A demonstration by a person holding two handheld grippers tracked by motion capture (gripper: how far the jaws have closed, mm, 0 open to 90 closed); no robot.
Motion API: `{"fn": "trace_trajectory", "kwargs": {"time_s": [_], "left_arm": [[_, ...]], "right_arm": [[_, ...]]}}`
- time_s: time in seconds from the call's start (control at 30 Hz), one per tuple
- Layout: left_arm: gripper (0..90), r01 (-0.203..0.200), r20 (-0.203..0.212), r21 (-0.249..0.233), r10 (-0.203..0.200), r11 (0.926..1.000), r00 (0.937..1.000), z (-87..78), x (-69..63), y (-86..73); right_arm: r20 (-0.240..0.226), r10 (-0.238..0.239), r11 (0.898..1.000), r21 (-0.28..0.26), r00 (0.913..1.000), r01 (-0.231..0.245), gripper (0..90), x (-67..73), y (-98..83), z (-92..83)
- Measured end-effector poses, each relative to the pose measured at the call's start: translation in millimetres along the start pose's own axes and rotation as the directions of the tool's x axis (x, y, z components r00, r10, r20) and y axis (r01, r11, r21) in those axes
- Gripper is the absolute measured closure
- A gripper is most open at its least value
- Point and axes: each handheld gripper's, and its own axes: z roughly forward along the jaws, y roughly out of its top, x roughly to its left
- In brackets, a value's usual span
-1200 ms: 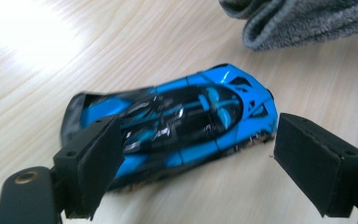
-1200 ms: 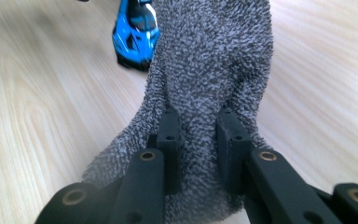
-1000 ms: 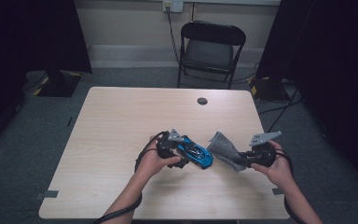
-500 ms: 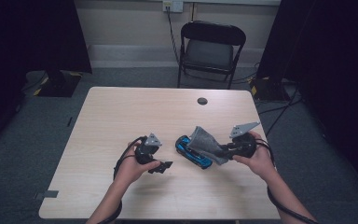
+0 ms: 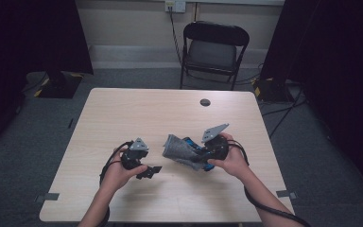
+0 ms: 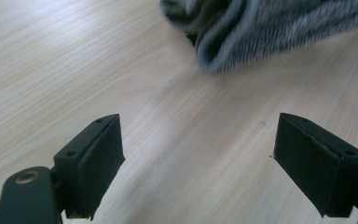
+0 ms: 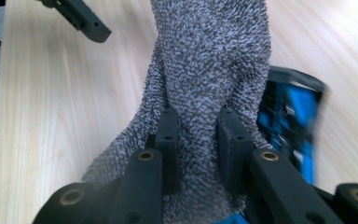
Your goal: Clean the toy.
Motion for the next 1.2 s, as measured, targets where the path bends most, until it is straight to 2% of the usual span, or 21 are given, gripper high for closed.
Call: {"fn": "trace_trajectory", "kwargs": {"time_s": [0.07,0.1,0.23,0.27,0.33,0.37,0.4,0.43,0.53,0.6,0.63,0.7,0.83,0.9,0.97,1.03,1.1,1.2], "left_arm": [[15.2,0.004,-0.002,-0.013,-0.004,0.9999,1.0,-4.9,3.3,-1.3],[15.3,-0.008,-0.015,-0.019,0.008,0.9998,0.9999,-8.6,5.5,-1.4],[15.2,-0.005,-0.037,-0.064,0.002,0.9979,0.9993,-24.5,11.9,-1.9],[15.2,0.008,-0.027,-0.078,-0.01,0.9969,0.9996,-27.0,12.1,-2.3],[15.2,-0.001,-0.03,-0.096,-0.002,0.9953,0.9995,-30.8,12.3,-2.8],[15.2,-0.023,-0.033,-0.098,0.02,0.9949,0.9992,-32.2,13.1,-2.5],[15.2,-0.019,-0.024,-0.108,0.017,0.994,0.9996,-32.1,11.6,-2.2],[15.2,-0.038,-0.034,-0.11,0.035,0.9932,0.9988,-32.7,12.1,-1.8],[15.2,-0.033,-0.01,-0.13,0.032,0.9909,0.9994,-31.1,11.4,-2.2],[15.2,-0.057,-0.007,-0.114,0.057,0.9918,0.9984,-27.9,11.2,-4.4],[15.2,-0.076,-0.02,-0.099,0.074,0.9922,0.9971,-26.1,10.7,-5.5],[15.3,-0.098,-0.005,-0.09,0.098,0.9912,0.9952,-22.5,10.8,-7.8],[15.3,-0.081,0.02,-0.101,0.083,0.9916,0.9963,-16.2,11.8,-9.3],[15.3,-0.097,0.026,-0.1,0.1,0.9902,0.9946,-13.2,12.9,-9.6],[15.3,-0.098,0.03,-0.083,0.101,0.9916,0.9944,-10.4,13.8,-10.7],[15.3,-0.118,0.028,-0.083,0.121,0.9895,0.9922,-8.5,12.9,-12.8],[15.3,-0.115,0.042,-0.068,0.118,0.991,0.9921,-7.0,12.2,-15.5],[15.8,-0.125,0.056,-0.036,0.127,0.9915,0.9903,-6.3,12.4,-24.1]], "right_arm": [[-0.011,-0.015,1.0,0.01,0.9998,0.015,73.3,2.5,4.3,11.0],[-0.018,-0.022,1.0,0.016,0.9996,0.022,73.3,4.1,6.6,16.2],[-0.045,-0.048,0.998,0.03,0.9978,0.05,73.0,10.5,14.0,35.6],[-0.05,-0.056,0.998,0.036,0.9972,0.058,72.7,12.6,15.4,40.1],[-0.064,-0.061,0.997,0.043,0.9961,0.063,72.6,16.3,17.7,48.5],[-0.068,-0.067,0.996,0.046,0.9954,0.07,72.6,17.9,18.8,52.5],[-0.069,-0.077,0.995,0.052,0.9946,0.081,72.5,19.7,20.0,56.4],[-0.077,-0.089,0.994,0.056,0.9931,0.093,72.5,22.0,21.2,61.2],[-0.094,-0.106,0.991,0.067,0.9899,0.112,72.3,27.6,23.6,71.4],[-0.108,-0.129,0.987,0.078,0.9858,0.138,71.8,31.1,25.2,78.3],[-0.113,-0.132,0.987,0.082,0.9848,0.141,71.6,32.2,25.9,81.6],[-0.118,-0.154,0.982,0.09,0.9811,0.165,71.0,33.2,28.1,87.7],[-0.122,-0.177,0.978,0.093,0.9767,0.189,69.0,34.2,33.4,93.9],[-0.116,-0.19,0.974,0.102,0.975,0.201,67.2,33.8,35.3,95.6],[-0.106,-0.199,0.972,0.107,0.9742,0.21,63.4,32.4,36.4,96.6],[-0.102,-0.202,0.972,0.103,0.974,0.213,62.4,31.0,36.9,97.1],[-0.105,-0.207,0.97,0.109,0.9726,0.219,58.7,29.4,37.2,98.4],[-0.08,-0.204,0.971,0.112,0.9756,0.213,53.4,25.2,39.6,99.7]]}}
